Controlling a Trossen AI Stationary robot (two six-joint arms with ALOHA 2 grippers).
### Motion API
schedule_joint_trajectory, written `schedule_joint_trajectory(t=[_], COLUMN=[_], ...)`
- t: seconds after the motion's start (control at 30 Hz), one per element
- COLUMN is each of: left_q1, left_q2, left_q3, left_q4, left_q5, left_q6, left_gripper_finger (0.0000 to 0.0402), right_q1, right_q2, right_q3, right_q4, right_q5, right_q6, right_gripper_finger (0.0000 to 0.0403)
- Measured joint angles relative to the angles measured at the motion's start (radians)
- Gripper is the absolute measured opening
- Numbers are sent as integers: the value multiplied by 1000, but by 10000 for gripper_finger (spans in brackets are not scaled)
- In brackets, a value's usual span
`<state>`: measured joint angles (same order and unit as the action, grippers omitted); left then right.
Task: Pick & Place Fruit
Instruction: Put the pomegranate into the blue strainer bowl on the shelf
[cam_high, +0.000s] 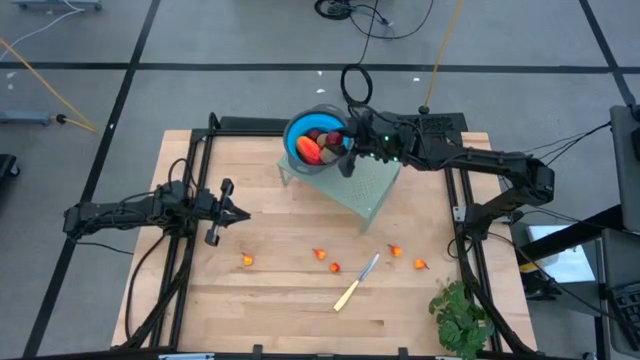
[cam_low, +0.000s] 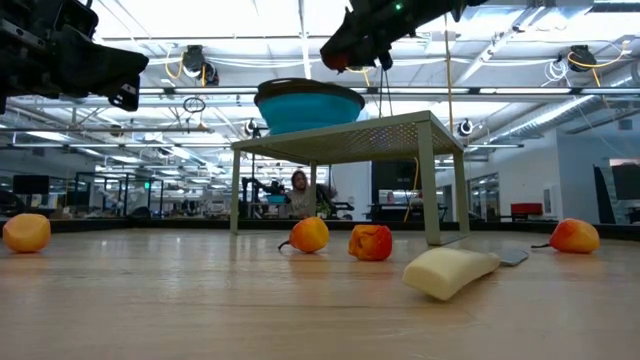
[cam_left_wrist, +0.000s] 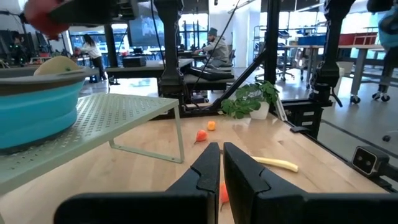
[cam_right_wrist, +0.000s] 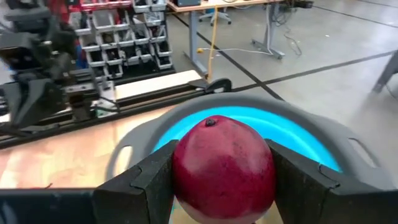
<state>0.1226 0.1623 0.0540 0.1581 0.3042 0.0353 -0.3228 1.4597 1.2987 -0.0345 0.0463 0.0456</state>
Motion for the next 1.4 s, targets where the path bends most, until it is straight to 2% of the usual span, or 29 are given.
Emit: schedule_joint_trajectory(t=[0.2, 0.33, 0.6, 1.1, 1.4], left_q1=[0, 0, 0, 0, 0], left_q2=[0, 0, 0, 0, 0], left_q3=[0, 0, 0, 0, 0], left_q4=[1, 1, 1, 0, 0], left_q5=[-10, -46, -53, -53, -53], left_q6=[31, 32, 32, 32, 42], left_gripper_finger=[24, 24, 24, 24, 24], right_q1=[-47, -74, -103, -115, -115], right_q2=[0, 0, 0, 2, 60], right_q3=[0, 0, 0, 0, -2], right_q4=[13, 14, 15, 2, 30], right_q5=[-1, -50, -52, -52, -57], right_q6=[0, 14, 25, 48, 48], right_gripper_finger=[210, 210, 210, 210, 210])
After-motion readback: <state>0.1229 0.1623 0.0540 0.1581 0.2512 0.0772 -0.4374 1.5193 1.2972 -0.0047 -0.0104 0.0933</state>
